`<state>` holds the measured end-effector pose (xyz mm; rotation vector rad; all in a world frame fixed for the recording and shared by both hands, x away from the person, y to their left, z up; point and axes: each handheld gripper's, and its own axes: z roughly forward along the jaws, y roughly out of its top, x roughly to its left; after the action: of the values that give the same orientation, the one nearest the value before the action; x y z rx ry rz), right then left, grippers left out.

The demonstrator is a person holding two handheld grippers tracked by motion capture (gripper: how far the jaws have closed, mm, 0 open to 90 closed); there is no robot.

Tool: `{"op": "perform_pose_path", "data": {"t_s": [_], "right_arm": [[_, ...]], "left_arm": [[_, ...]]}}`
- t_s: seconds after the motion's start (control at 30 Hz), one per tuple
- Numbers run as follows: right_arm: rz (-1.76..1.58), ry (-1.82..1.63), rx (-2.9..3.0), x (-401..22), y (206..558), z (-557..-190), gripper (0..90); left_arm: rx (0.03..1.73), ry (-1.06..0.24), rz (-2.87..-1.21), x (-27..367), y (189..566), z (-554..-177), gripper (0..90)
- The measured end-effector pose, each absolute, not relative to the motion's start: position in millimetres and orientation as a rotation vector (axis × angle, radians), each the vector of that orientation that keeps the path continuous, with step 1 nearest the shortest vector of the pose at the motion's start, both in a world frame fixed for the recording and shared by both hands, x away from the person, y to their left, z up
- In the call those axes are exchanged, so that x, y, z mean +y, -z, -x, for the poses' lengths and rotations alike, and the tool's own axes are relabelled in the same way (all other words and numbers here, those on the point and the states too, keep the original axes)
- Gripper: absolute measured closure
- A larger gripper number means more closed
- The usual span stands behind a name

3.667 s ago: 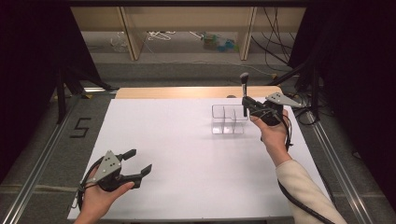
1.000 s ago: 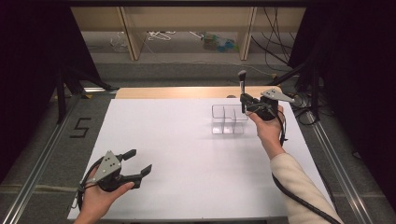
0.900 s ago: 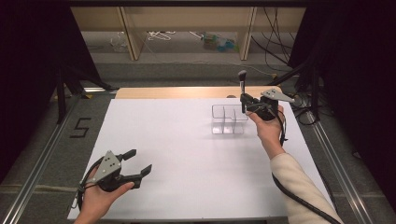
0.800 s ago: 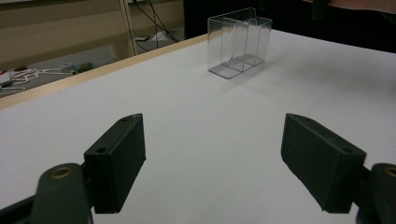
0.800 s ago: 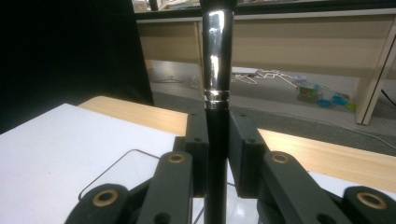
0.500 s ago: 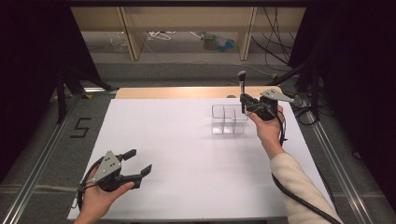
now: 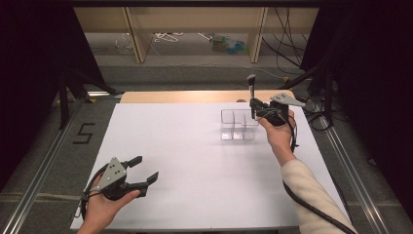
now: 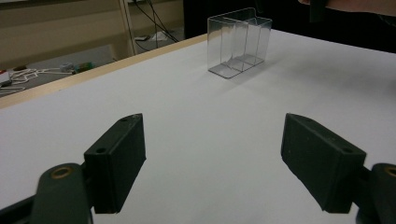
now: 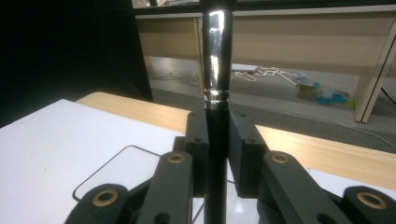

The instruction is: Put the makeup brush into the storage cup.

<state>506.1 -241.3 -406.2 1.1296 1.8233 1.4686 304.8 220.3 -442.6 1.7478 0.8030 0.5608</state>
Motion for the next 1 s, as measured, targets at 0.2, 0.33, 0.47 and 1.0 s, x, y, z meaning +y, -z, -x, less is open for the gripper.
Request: {"op": "perform_pose_path", "data": {"t_s": [0.2,0.33,0.47,1.0], "right_arm": [[-1.134,-1.457,1.829,-240.5,407.8,-506.4,79.4],[-1.138,-1.454,1.832,-240.6,408.8,-506.8,79.4],[-1.136,-1.456,1.829,-241.0,409.5,-507.2,79.4],[-1.143,-1.453,1.843,-242.0,412.7,-508.2,79.4]], "left_arm": [[0.804,-0.56,-1.746,220.3,442.7,-304.9,21.8],[0.808,-0.557,-1.744,220.1,442.8,-304.7,21.8],[0.807,-0.557,-1.745,220.1,442.8,-304.7,21.9],[0.799,-0.562,-1.749,220.8,442.4,-304.8,21.9]]}}
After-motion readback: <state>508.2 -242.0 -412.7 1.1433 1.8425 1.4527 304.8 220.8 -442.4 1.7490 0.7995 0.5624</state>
